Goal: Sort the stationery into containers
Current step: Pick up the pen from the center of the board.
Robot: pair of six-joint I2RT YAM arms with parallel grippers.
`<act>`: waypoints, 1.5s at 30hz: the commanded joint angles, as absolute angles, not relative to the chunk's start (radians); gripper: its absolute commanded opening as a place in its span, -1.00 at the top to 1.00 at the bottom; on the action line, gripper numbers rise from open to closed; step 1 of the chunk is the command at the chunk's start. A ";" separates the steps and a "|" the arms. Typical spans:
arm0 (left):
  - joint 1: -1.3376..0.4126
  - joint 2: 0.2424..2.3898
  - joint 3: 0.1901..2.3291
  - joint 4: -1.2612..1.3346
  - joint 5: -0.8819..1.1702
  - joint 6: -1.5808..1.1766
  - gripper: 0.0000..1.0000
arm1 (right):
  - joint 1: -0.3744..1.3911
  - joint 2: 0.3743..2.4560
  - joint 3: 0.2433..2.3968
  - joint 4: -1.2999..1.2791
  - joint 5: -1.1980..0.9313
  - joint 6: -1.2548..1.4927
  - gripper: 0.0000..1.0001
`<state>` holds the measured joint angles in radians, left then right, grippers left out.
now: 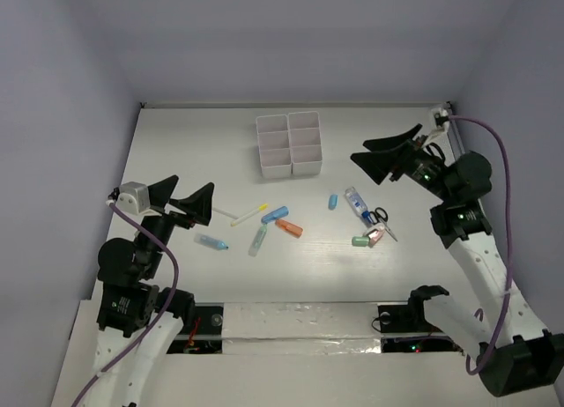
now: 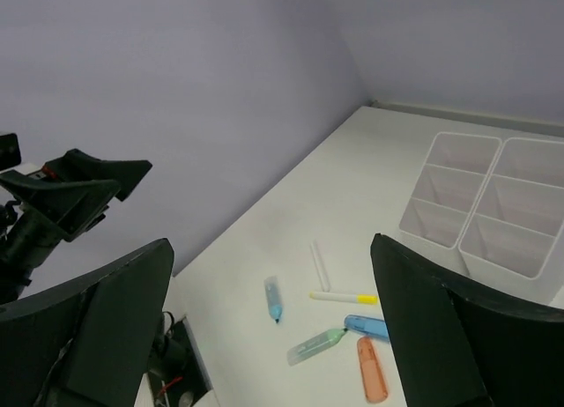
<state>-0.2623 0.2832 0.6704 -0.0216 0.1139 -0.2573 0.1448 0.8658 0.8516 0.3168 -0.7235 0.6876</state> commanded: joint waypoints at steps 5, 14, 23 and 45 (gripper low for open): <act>-0.255 0.265 0.716 0.003 0.060 -0.236 -0.98 | 0.471 1.140 1.023 0.218 -0.568 0.519 -1.00; -0.245 0.233 0.745 -0.124 -0.342 -0.282 -0.98 | 0.799 1.632 1.402 0.126 -0.462 0.367 -1.00; -0.245 0.201 0.755 -0.155 -0.442 -0.287 -0.98 | 0.919 2.197 1.940 -0.149 -0.371 0.220 -0.92; -0.264 0.156 0.755 -0.147 -0.411 -0.282 -0.98 | 1.037 2.635 2.352 -0.356 -0.006 0.014 -0.98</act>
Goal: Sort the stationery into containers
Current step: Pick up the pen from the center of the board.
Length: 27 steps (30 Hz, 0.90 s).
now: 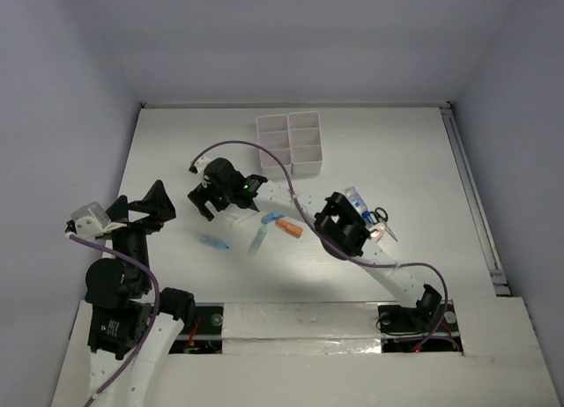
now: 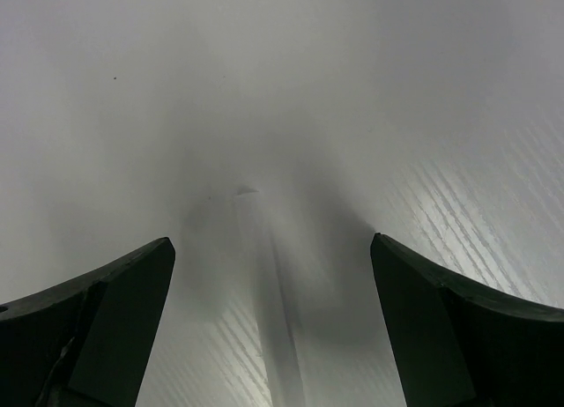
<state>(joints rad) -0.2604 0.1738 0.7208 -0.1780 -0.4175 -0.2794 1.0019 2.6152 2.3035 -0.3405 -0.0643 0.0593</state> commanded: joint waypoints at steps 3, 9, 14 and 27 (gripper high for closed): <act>-0.273 0.155 0.755 -0.149 -0.411 -0.281 -0.98 | 1.049 2.640 2.332 -0.362 0.047 -0.020 -0.85; -0.273 0.150 0.755 -0.149 -0.410 -0.281 -0.98 | 1.058 2.645 2.278 -0.368 0.070 -0.037 -0.88; -0.273 0.149 0.755 -0.149 -0.408 -0.281 -0.98 | 1.058 2.643 2.255 -0.368 0.101 -0.049 -1.00; -0.273 0.144 0.756 -0.149 -0.407 -0.279 -0.98 | 1.058 2.646 2.221 -0.374 0.091 -0.049 0.27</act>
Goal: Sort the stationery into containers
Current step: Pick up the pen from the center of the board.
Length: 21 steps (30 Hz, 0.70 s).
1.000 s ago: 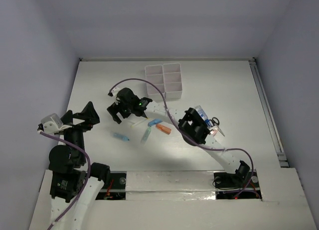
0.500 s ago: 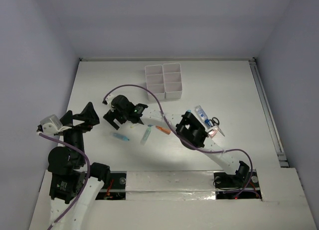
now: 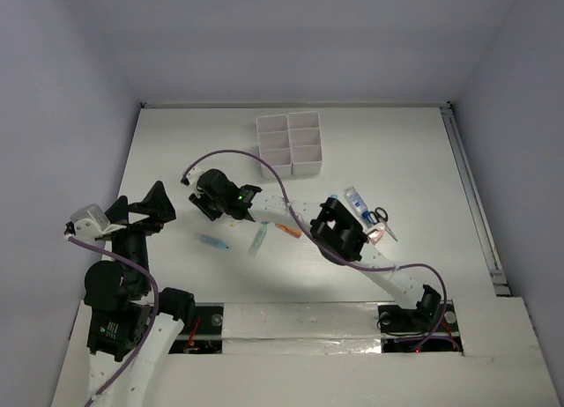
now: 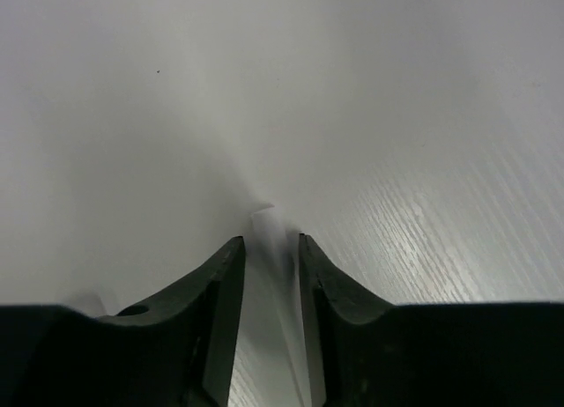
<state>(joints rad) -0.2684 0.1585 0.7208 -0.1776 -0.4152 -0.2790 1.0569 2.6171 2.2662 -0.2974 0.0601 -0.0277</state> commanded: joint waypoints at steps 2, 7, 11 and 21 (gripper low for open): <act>-0.273 0.143 0.756 -0.150 -0.410 -0.279 -0.98 | 1.058 2.645 2.218 -0.370 0.100 -0.055 0.37; -0.273 0.143 0.756 -0.152 -0.413 -0.281 -0.98 | 1.058 2.625 2.183 -0.327 0.114 -0.098 0.65; -0.273 0.147 0.756 -0.152 -0.413 -0.279 -0.98 | 1.058 2.586 2.132 -0.243 0.107 -0.143 0.87; -0.273 0.158 0.755 -0.152 -0.408 -0.279 -0.98 | 1.029 2.441 1.927 0.165 0.039 -0.138 1.00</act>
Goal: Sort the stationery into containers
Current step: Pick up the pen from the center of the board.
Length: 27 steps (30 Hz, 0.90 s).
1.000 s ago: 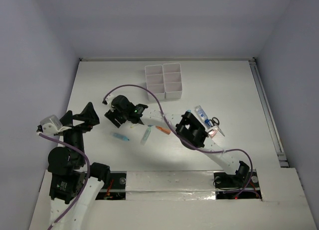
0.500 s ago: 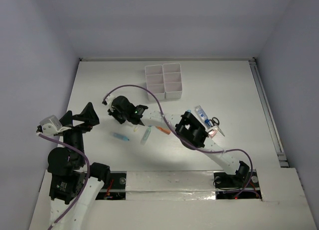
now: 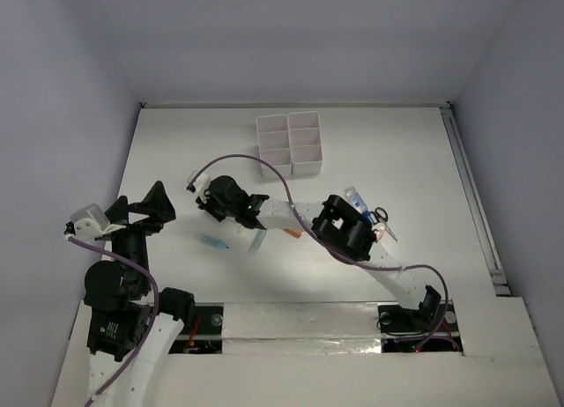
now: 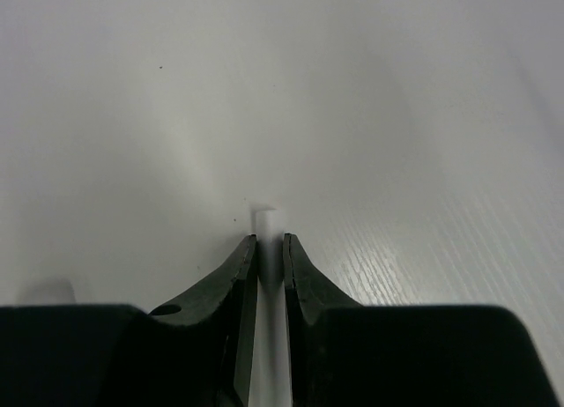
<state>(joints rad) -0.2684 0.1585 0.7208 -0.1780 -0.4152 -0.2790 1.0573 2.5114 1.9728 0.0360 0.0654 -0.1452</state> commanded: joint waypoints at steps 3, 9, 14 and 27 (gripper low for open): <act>-0.273 0.166 0.753 -0.150 -0.402 -0.278 -0.98 | 1.006 2.393 1.873 0.308 -0.038 -0.059 1.00; -0.273 0.190 0.752 -0.144 -0.362 -0.278 -0.98 | 0.933 2.330 1.893 0.488 -0.158 0.158 1.00; -0.273 0.204 0.747 -0.144 -0.348 -0.278 -0.98 | 0.841 2.273 1.859 0.618 -0.173 0.255 1.00; -0.273 0.241 0.746 -0.133 -0.316 -0.272 -0.98 | 0.629 2.267 1.922 0.727 -0.068 0.244 1.00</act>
<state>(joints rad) -0.2684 0.2195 0.7208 -0.1764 -0.3309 -0.2787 0.6445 2.2471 1.8603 0.6449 -0.1070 0.2405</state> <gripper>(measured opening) 0.989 0.203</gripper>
